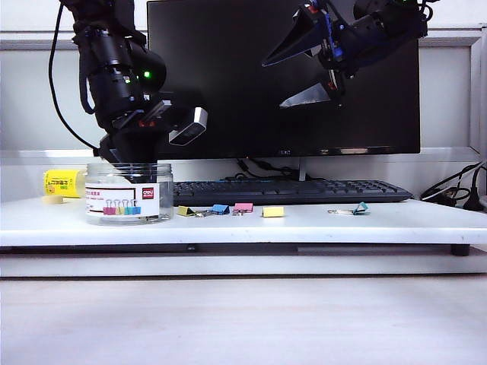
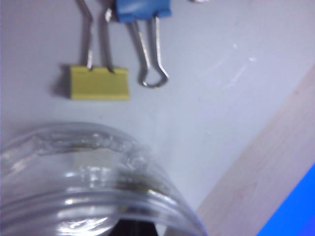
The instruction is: Take the clips out of the round transparent plastic box and place them on the table.
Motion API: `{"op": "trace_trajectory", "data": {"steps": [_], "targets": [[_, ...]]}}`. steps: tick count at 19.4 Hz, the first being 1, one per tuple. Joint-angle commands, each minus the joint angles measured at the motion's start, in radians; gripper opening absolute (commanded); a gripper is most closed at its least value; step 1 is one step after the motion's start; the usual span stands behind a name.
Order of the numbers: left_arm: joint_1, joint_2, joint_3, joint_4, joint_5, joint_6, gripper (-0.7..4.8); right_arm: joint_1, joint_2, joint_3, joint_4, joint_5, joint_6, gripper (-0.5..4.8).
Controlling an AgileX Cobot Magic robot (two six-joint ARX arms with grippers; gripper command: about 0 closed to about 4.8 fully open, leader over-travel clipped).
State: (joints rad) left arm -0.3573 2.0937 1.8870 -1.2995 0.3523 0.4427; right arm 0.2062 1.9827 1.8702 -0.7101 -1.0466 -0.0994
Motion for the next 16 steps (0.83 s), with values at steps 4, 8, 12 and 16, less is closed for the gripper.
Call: {"op": "trace_trajectory", "data": {"steps": [4,8,12,16], "targets": [[-0.001,-0.004,0.002,0.031,-0.072,-0.018,-0.03,0.001,-0.005,0.003,-0.003,-0.002,-0.007,4.29],[-0.001,-0.007,0.002,0.053,-0.091,-0.032,-0.03,0.001,-0.005,0.003,-0.004,-0.002,-0.007,4.29],[0.000,-0.025,0.002,0.064,-0.109,-0.035,-0.03,0.001,-0.005,0.003,-0.003,-0.002,-0.007,4.29],[0.000,-0.039,0.003,0.015,-0.071,-0.018,0.01,0.001,-0.005,0.003,-0.003,-0.002,-0.007,4.29]]}}
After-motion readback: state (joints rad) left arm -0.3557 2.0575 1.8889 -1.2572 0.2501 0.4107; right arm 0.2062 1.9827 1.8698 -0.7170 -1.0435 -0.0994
